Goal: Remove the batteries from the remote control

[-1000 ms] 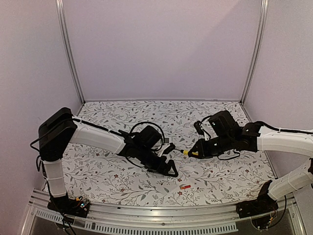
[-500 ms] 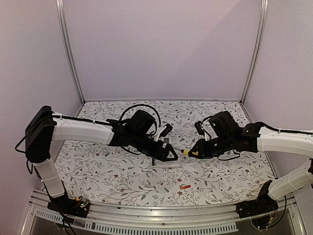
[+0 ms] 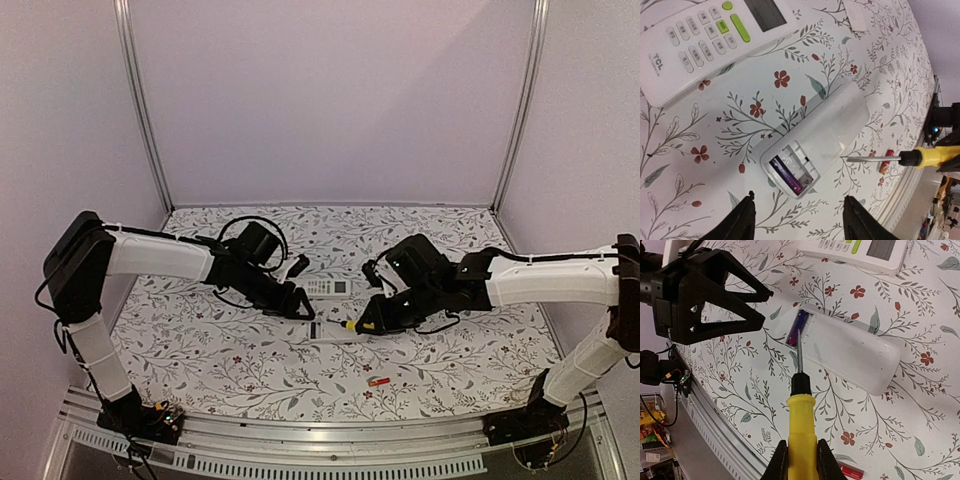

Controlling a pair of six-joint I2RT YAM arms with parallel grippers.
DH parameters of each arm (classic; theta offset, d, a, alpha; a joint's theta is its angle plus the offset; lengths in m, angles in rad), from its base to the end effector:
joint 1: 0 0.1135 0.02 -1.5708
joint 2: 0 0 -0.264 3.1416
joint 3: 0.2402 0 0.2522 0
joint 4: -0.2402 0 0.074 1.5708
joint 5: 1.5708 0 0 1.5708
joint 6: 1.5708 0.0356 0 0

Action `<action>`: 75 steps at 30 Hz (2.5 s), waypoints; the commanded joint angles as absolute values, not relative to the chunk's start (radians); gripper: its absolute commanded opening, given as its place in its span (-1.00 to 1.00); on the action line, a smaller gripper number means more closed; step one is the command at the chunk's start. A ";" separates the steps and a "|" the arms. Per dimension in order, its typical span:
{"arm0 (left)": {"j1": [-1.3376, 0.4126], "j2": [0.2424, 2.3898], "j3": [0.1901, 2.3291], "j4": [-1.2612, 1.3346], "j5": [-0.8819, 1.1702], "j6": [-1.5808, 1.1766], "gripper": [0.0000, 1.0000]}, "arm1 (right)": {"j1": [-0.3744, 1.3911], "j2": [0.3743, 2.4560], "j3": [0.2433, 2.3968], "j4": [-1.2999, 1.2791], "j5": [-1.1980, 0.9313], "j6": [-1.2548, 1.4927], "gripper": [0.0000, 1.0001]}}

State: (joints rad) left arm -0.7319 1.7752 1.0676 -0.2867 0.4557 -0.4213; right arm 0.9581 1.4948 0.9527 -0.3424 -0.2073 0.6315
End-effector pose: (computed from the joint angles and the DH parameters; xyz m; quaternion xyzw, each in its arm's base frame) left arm 0.2547 -0.2499 0.1695 0.2079 0.9128 -0.3325 0.1141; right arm 0.1721 0.2576 0.2176 -0.1866 0.9185 0.3071 0.1649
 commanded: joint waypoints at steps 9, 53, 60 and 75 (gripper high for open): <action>-0.704 1.854 1.052 -0.315 0.464 -0.355 -0.09 | 0.993 1.660 1.117 -0.434 -0.212 0.668 -1.00; -0.708 2.003 1.091 -0.312 0.536 -0.357 -0.91 | 0.909 1.728 0.912 -0.030 -0.519 0.825 -1.00; -0.707 2.008 1.091 -0.314 0.529 -0.356 -0.93 | 0.890 1.707 0.851 0.079 -0.563 0.854 -1.00; -0.708 2.014 1.092 -0.318 0.521 -0.359 -0.95 | 0.865 1.659 0.783 0.224 -0.640 0.909 -1.00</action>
